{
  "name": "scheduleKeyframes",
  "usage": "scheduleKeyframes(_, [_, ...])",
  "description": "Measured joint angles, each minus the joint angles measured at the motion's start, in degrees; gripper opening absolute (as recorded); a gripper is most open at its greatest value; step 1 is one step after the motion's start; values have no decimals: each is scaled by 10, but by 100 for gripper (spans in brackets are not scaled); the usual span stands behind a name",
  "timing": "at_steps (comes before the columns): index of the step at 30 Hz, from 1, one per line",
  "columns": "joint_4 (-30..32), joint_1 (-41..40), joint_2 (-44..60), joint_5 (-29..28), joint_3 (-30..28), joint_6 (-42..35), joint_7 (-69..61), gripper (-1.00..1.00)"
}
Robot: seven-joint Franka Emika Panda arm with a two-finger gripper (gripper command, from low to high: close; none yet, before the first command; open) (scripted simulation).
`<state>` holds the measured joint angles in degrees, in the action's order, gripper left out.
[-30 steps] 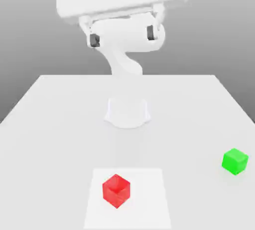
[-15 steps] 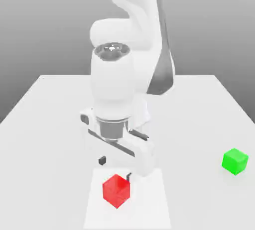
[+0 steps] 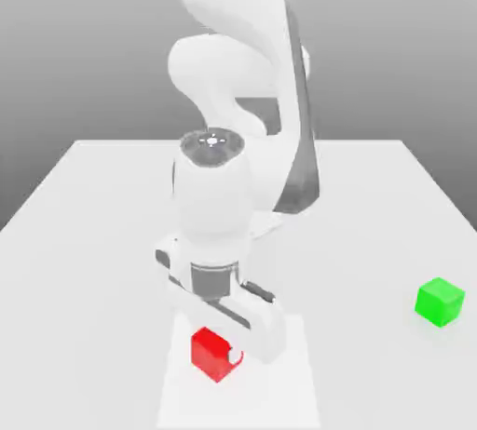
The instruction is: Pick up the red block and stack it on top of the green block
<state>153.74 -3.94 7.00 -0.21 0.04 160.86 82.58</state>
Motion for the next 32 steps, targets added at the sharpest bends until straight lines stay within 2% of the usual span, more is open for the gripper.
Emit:
scheduleKeyframes(12, [-10,175,-48,17,87,-60,191,-100])
scheduleKeyframes(23, [-26,343,-69,6,171,-94,412,-100])
scheduleKeyframes(25, [-28,373,-51,-10,170,-80,443,-100])
scheduleKeyframes(29, [-32,375,21,-63,141,-15,487,-100])
scheduleKeyframes(30, [-33,381,37,-74,134,0,495,100])
scheduleKeyframes(32, [-33,381,37,-74,134,0,495,100])
